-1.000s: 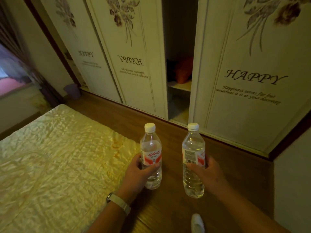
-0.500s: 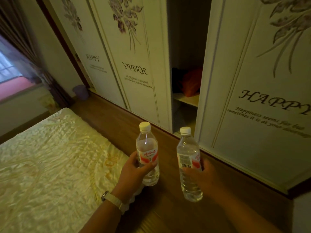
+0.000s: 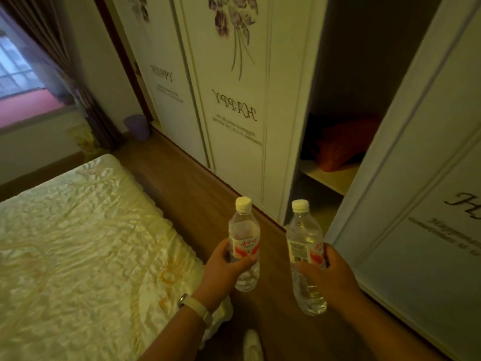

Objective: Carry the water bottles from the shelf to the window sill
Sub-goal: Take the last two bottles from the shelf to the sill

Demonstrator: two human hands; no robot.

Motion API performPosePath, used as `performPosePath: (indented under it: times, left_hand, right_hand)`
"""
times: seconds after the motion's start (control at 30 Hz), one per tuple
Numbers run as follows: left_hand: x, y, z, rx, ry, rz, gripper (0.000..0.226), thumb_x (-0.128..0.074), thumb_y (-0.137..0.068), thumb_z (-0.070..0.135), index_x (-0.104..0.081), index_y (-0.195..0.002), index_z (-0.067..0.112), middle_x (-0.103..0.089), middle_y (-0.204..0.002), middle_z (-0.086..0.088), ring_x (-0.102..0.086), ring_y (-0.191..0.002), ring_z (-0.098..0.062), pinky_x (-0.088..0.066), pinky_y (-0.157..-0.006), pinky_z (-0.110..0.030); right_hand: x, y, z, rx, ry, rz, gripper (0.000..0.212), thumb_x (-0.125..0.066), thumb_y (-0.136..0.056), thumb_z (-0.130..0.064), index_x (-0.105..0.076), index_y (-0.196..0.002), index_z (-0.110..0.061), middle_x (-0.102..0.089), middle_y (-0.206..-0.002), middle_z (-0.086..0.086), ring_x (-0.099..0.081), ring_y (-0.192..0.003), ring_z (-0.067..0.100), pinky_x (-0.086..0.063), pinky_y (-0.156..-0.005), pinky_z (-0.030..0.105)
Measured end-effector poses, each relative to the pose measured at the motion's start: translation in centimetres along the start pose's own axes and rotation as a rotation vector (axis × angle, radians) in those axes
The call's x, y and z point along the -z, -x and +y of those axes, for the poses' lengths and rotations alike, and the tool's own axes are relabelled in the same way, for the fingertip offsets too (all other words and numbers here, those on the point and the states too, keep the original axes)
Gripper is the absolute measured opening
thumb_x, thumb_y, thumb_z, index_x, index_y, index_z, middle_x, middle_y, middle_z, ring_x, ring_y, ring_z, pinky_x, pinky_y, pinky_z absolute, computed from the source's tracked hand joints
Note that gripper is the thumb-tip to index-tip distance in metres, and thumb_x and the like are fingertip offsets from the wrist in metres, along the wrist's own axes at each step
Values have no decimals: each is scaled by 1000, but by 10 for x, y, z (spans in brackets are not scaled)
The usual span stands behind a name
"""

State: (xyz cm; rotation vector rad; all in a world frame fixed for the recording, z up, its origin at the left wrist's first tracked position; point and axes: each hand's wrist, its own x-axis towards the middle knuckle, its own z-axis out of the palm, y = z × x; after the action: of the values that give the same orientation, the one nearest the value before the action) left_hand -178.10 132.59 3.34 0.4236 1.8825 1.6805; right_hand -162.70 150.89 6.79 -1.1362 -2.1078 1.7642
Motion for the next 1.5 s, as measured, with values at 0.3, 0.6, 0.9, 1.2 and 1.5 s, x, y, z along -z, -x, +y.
performPosePath:
  times: [0.3,0.6,0.9,1.2,1.5]
  left_hand:
    - [44,-126,50,-55,-10,34,55,-89,-65,40,-64,-113,31,-76,-104,8,-74,-95,-13,-60,-82,-34]
    - [75,-203,60,-9,49,205,65,-91,-55,51,-67,-111,29,-77,-105,2,-75,-96,-17,-60,-77,-30]
    - [67,-318,87,30,44,406,54,-86,-63,29,-66,-111,19,-78,-100,-2,-75,-92,-18,-59,-71,-26]
    - [81,-379,132,-19,103,611,46,-84,-64,22,-68,-107,14,-78,-97,-5,-75,-91,-22,-57,-69,-21]
    - [140,-415,136,-8,138,793,48,-86,-65,22,-69,-109,16,-79,-99,-1,-76,-90,-17,-58,-68,-20]
  right_hand:
    - [-28,-122,-89,139,98,-42,43,-78,-80,-35,-53,-115,-33,-64,-110,-3,-63,-101,19,-54,-88,40]
    - [-43,-242,-127,162,11,-144,36,-82,-77,-29,-56,-99,-41,-68,-94,-15,-69,-71,-1,-48,-47,11]
    - [-46,-398,-169,209,50,-326,38,-81,-77,-31,-57,-106,-37,-69,-99,-10,-69,-88,9,-54,-63,21]
    - [-61,-516,-242,286,55,-491,33,-80,-77,-33,-59,-100,-45,-71,-95,-14,-69,-78,0,-51,-63,20]
    - [-145,-571,-281,328,138,-647,37,-78,-81,-22,-61,-113,-22,-70,-102,3,-69,-92,21,-57,-84,46]
